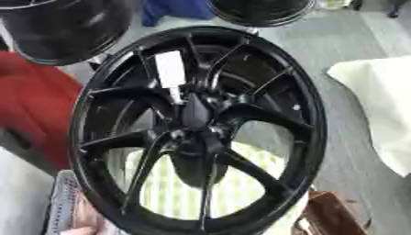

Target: Pull the pin out of the wheel hub.

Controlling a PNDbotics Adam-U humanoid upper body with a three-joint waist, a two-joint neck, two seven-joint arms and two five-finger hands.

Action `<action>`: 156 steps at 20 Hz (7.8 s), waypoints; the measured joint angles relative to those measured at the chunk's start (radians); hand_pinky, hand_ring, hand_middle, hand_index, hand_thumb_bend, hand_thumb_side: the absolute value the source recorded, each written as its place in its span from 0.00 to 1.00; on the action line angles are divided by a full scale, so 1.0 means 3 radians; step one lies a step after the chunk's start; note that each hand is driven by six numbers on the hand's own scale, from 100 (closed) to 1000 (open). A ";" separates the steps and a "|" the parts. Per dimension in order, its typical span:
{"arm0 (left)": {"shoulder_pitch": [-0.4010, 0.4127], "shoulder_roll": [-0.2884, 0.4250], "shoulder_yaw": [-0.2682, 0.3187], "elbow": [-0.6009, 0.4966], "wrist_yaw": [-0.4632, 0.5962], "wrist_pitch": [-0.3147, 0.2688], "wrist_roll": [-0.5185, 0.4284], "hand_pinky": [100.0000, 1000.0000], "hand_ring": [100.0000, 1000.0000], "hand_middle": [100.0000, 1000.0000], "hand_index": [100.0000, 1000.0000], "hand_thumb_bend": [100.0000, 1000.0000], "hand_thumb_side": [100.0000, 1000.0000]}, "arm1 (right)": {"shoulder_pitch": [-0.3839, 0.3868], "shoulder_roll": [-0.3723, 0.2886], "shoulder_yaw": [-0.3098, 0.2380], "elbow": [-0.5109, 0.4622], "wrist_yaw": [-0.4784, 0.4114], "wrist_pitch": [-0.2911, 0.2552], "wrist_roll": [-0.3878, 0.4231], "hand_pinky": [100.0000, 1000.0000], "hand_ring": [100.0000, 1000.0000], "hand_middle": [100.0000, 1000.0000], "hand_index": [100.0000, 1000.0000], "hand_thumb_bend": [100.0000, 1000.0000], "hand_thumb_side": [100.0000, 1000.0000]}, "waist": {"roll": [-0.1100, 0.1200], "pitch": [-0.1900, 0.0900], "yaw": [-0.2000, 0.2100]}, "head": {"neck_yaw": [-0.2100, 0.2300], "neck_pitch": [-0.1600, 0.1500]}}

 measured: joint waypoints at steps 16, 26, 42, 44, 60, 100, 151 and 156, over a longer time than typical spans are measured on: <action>-0.0299 0.0613 -0.0396 -0.0019 -0.0550 -0.0082 -0.0857 0.86 0.76 0.74 0.83 0.00 0.33 | -0.0033 0.0083 0.0083 0.0002 0.0208 -0.0002 0.0002 0.37 0.60 0.39 0.62 0.27 0.11 | 0.0155 -0.0021 -0.0132 | -0.0015 -0.0027; -0.0483 0.0673 -0.0670 -0.0019 -0.0504 -0.0081 -0.1410 0.89 0.79 0.76 0.85 0.05 0.37 | -0.0121 0.0141 0.0168 0.0007 0.0270 0.0007 -0.0007 0.37 0.60 0.38 0.62 0.25 0.14 | 0.0180 0.0046 -0.0149 | 0.0015 -0.0043; -0.1129 0.0340 -0.0815 -0.0017 -0.0169 0.0005 -0.2265 0.90 0.82 0.79 0.87 0.08 0.11 | -0.0208 0.0253 0.0291 0.0008 0.0275 0.0038 -0.0037 0.36 0.60 0.37 0.62 0.26 0.14 | 0.0121 0.0119 -0.0263 | 0.0150 -0.0116; -0.1241 0.0289 -0.0789 -0.0007 -0.0110 0.0040 -0.2363 0.90 0.82 0.79 0.87 0.07 0.10 | -0.0208 0.0262 0.0301 0.0008 0.0275 0.0039 -0.0038 0.36 0.60 0.37 0.61 0.26 0.14 | 0.0120 0.0119 -0.0256 | 0.0152 -0.0116; -0.2023 -0.0436 -0.0873 0.0756 -0.0014 0.0134 -0.2566 0.89 0.78 0.74 0.86 0.10 0.12 | -0.0300 0.0286 0.0351 0.0008 0.0258 0.0059 -0.0049 0.35 0.59 0.37 0.60 0.25 0.15 | 0.0135 0.0152 -0.0367 | 0.0229 -0.0157; -0.2089 -0.0853 -0.1416 0.1075 -0.1588 0.1773 -0.2632 0.93 0.88 0.75 0.88 0.56 0.75 | -0.0502 0.0345 0.0348 0.0009 -0.0003 0.0077 -0.0053 0.34 0.57 0.35 0.59 0.20 0.16 | 0.0285 0.0169 -0.0407 | 0.0250 -0.0060; -0.2009 -0.0980 -0.1460 0.1360 -0.1955 0.1881 -0.2646 0.89 0.80 0.63 0.77 0.38 0.69 | -0.0728 0.0492 0.0348 0.0009 -0.0146 0.0156 -0.0061 0.34 0.57 0.34 0.58 0.18 0.17 | 0.0326 0.0293 -0.0467 | 0.0242 -0.0234; -0.2010 -0.1003 -0.1480 0.1361 -0.1937 0.1896 -0.2611 0.89 0.78 0.61 0.74 0.33 0.65 | -0.0746 0.0500 0.0347 0.0009 -0.0171 0.0170 -0.0058 0.34 0.57 0.34 0.58 0.18 0.17 | 0.0333 0.0308 -0.0481 | 0.0260 -0.0235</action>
